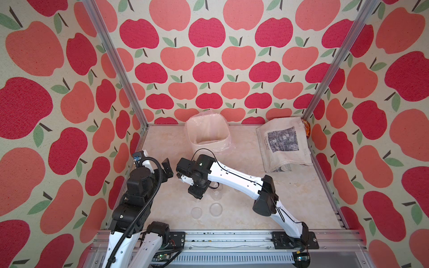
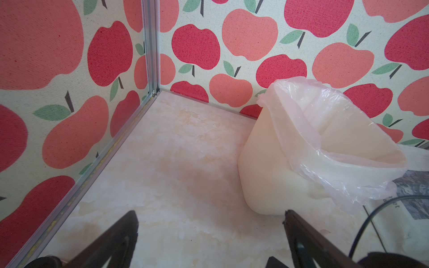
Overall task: Empty the moldy dried flower tea in the jars
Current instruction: Place the jar at the center of the board.
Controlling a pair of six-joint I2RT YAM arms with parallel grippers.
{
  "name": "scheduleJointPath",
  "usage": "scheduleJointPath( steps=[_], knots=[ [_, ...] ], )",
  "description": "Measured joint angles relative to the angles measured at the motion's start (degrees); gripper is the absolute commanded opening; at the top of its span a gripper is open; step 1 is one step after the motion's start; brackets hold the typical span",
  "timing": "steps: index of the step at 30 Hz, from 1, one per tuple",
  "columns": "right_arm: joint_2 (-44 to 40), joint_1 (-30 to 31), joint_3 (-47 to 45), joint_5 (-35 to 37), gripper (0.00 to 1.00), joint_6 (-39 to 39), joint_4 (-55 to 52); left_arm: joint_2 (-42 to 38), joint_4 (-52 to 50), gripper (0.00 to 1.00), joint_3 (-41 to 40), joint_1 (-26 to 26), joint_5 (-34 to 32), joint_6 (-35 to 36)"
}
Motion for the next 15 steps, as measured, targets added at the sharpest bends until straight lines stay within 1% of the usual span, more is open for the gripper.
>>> scheduleJointPath(
  steps=[11, 15],
  knots=[
    [3.8, 0.0, -0.2, 1.2, 0.36, 0.2, 2.1, 0.0, 1.0, 1.0, -1.0, 0.0, 0.0, 0.4],
    [4.7, 0.0, -0.2, 1.1, 0.43, 0.2, 2.3, 0.0, 1.8, 1.0, -1.6, 0.0, 0.0, 0.6]
  ],
)
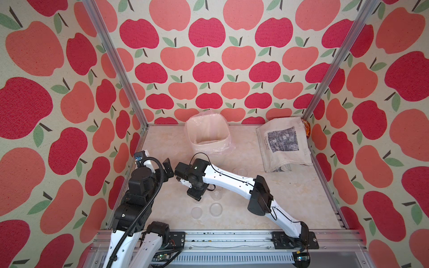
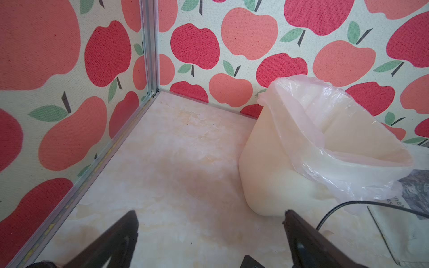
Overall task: Empty the moldy dried flower tea in the jars
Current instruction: Place the jar at the center of the board.
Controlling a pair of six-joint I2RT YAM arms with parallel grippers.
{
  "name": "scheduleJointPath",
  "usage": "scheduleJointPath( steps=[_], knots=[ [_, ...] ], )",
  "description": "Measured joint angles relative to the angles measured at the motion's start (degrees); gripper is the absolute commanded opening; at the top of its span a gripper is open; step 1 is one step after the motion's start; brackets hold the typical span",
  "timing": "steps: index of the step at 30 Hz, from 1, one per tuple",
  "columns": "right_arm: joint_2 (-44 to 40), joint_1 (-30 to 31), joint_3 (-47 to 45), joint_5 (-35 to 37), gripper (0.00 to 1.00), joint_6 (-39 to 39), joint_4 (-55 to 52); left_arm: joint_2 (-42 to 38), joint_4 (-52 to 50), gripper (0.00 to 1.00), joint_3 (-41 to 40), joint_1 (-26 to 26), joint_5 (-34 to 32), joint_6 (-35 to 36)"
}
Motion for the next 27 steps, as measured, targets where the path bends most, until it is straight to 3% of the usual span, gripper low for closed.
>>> scheduleJointPath(
  steps=[10, 20, 27],
  knots=[
    [0.9, 0.0, 0.0, -0.2, 0.82, 0.1, 0.1, 0.0, 1.2, 1.0, -1.6, 0.0, -0.3, 0.9],
    [0.2, 0.0, 3.3, -0.3, 0.9, -0.2, 0.9, -0.7, 3.9, 1.0, -3.9, 0.0, -2.9, 0.9],
    [-10.9, -1.4, 1.4, 2.5, 0.91, -1.1, 5.6, -0.7, 6.9, 0.99, -5.1, 0.1, -4.5, 0.9]
  ],
)
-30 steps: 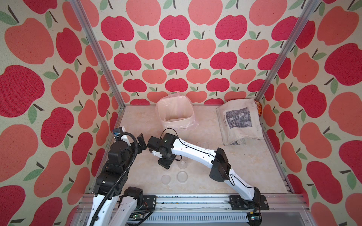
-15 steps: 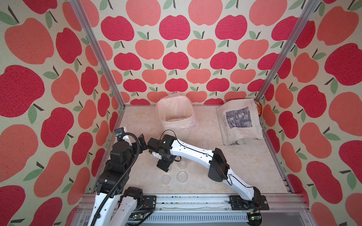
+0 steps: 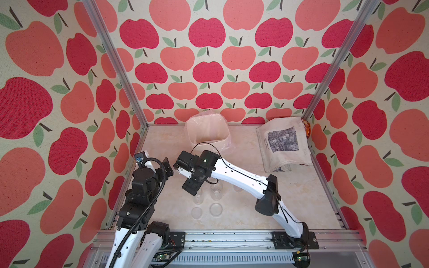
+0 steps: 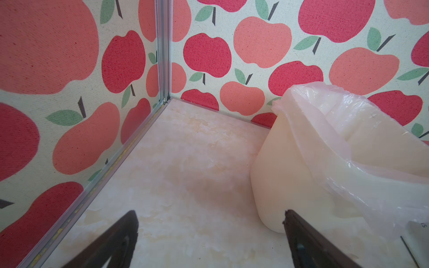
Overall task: Empty the moldy dried flower tea in the jars
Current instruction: Place the jar at the center of the board, then reset both arms
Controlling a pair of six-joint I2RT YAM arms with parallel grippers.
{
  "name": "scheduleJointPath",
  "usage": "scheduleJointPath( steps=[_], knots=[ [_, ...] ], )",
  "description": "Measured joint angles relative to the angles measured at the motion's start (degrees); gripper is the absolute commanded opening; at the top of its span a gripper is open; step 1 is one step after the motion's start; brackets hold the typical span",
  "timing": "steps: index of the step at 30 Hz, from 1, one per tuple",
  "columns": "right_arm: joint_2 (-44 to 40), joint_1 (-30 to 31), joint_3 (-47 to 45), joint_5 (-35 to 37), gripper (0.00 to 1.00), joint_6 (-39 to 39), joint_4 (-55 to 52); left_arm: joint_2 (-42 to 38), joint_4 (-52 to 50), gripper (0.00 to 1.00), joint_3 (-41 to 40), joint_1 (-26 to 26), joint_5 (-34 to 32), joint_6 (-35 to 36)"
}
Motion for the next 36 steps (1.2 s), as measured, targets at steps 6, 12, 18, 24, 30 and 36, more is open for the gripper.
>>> scheduleJointPath(
  steps=[6, 12, 18, 24, 30, 36],
  knots=[
    [-18.8, -3.0, -9.8, 4.4, 0.99, -0.6, 8.6, 0.1, 3.3, 1.0, -0.8, 0.0, -1.5, 0.3],
    [-37.4, -7.6, -30.2, 8.9, 0.99, -1.1, 21.5, 0.4, 9.6, 1.0, -4.5, 0.0, -3.5, 2.0],
    [-58.5, -22.1, -58.7, 8.8, 0.99, 0.0, 36.6, 3.4, 17.9, 0.99, -11.0, 0.0, -6.6, 3.5],
    [-75.2, -43.6, -77.9, 7.8, 0.99, 0.6, 45.2, 7.4, 29.4, 1.0, -20.0, 0.2, -10.5, 6.3],
    [-78.8, -62.0, -93.2, 2.2, 0.99, 0.6, 53.0, 15.7, 39.8, 0.99, -25.4, 2.3, -11.9, 10.5],
    [-75.2, -71.0, -110.0, -1.3, 0.99, 0.6, 67.3, 19.6, 49.6, 0.99, -31.3, 7.5, -11.3, 13.1]
  ],
)
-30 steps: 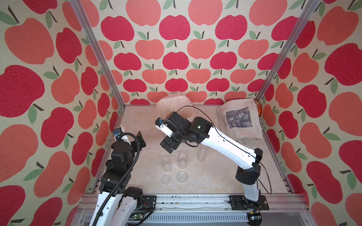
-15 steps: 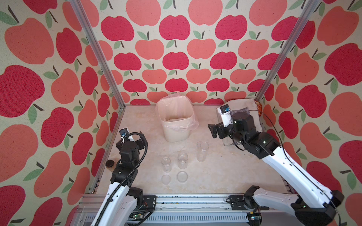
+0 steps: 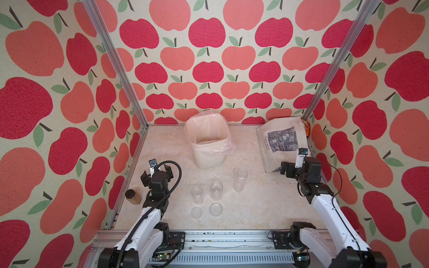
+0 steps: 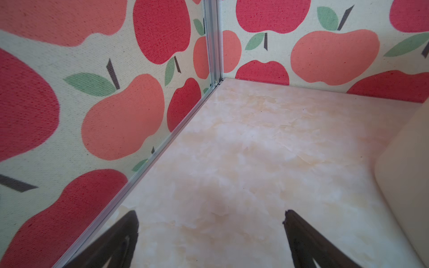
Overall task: Empty the moldy dried flower tea in the jars
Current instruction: Reset both arms
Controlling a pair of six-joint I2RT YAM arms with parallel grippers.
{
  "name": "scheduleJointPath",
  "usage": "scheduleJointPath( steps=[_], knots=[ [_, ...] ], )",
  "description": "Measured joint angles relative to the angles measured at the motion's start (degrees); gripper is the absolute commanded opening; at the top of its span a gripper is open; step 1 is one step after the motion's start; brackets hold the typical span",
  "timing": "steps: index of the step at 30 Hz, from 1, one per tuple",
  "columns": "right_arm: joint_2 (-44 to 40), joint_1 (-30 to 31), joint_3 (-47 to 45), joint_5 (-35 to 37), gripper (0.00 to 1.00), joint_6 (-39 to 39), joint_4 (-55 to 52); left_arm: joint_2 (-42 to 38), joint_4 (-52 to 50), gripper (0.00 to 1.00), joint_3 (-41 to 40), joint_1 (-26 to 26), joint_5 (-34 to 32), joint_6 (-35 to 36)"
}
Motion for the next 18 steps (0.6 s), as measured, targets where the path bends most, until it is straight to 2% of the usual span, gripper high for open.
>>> scheduleJointPath(
  steps=[3, 6, 14, 18],
  knots=[
    [4.8, -1.6, -6.6, 0.0, 0.99, -0.2, 10.4, 2.6, 7.0, 0.99, -3.1, 2.6, 1.4, -0.1],
    [12.2, -1.9, -11.0, -0.9, 0.99, -1.3, 20.6, 8.8, 13.7, 0.99, -5.2, 4.1, 3.1, -0.2],
    [24.1, -1.9, -10.4, -6.7, 0.99, -3.0, 39.7, 28.2, 32.9, 1.0, -4.8, 4.3, 11.0, 2.0],
    [27.9, -1.9, -7.9, -8.2, 0.99, -4.3, 43.1, 39.6, 42.8, 0.99, -2.8, 4.3, 14.6, 4.0]
  ],
)
